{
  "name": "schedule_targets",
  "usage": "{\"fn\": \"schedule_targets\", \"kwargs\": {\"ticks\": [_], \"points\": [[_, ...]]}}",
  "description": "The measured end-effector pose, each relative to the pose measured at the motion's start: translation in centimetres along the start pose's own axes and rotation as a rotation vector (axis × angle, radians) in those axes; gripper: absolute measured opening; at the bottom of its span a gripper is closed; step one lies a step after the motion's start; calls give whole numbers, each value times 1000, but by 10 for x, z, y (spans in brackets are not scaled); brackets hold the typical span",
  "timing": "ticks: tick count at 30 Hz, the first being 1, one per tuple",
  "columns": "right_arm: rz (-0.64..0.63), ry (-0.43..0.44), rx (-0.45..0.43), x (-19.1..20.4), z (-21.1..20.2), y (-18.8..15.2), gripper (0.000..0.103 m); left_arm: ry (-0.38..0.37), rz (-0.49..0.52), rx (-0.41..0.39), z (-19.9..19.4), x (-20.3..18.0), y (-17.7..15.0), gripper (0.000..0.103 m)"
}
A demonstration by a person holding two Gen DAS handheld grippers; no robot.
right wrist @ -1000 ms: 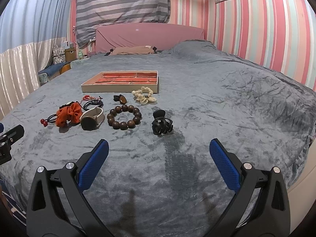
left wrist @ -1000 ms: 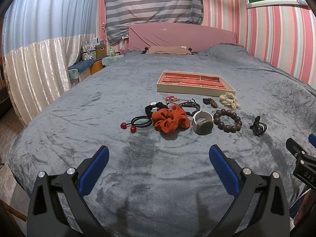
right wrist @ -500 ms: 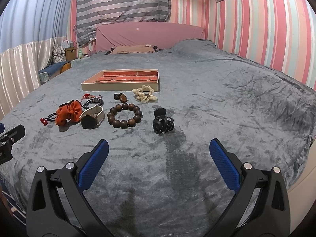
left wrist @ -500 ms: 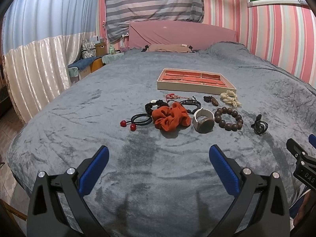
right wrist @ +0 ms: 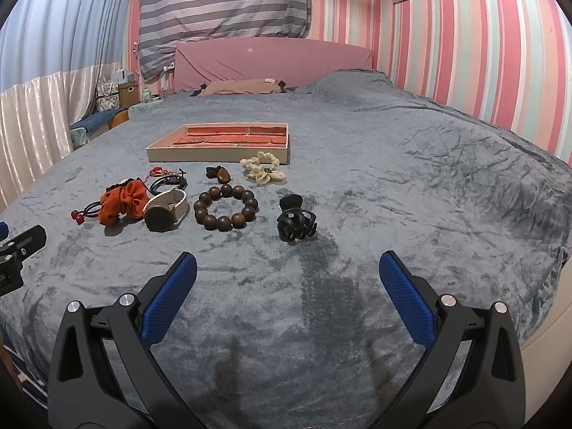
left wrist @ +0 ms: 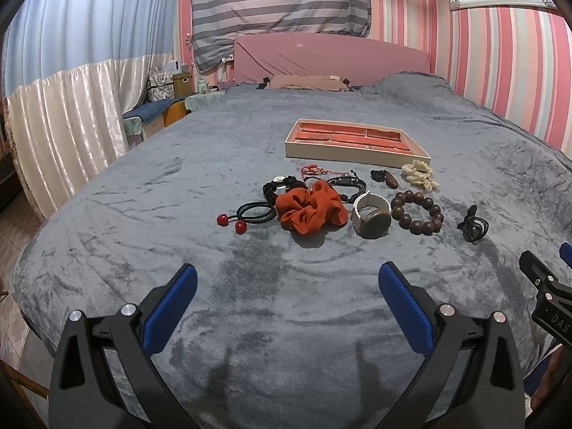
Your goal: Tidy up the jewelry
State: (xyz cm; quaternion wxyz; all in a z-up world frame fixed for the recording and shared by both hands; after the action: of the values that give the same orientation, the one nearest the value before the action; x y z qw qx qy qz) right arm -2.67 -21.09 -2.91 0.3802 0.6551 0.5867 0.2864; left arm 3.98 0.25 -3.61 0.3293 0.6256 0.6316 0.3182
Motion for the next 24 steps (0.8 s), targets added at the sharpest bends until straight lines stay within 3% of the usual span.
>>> {"fn": "schedule_targets", "kwargs": {"ticks": [13, 24], "points": [[-4, 3, 20, 1, 23, 6, 99, 9, 7, 15, 18, -1, 9, 99], [26, -5, 37, -13, 59, 27, 99, 27, 46, 12, 48, -8, 35, 99]]}}
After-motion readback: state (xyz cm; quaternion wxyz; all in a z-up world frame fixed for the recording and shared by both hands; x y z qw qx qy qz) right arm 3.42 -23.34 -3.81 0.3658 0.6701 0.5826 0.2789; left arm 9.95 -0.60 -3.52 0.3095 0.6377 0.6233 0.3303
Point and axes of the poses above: each gripper's, at about its wrist camera, not at the fingertips, and z roughly the way its jaws point, x to its left, y to its top, the point moved 3 cm from there along z, roughly the way its jaws point, and after that the axes turned 2 degrees about -z, right-handed, at the moved point
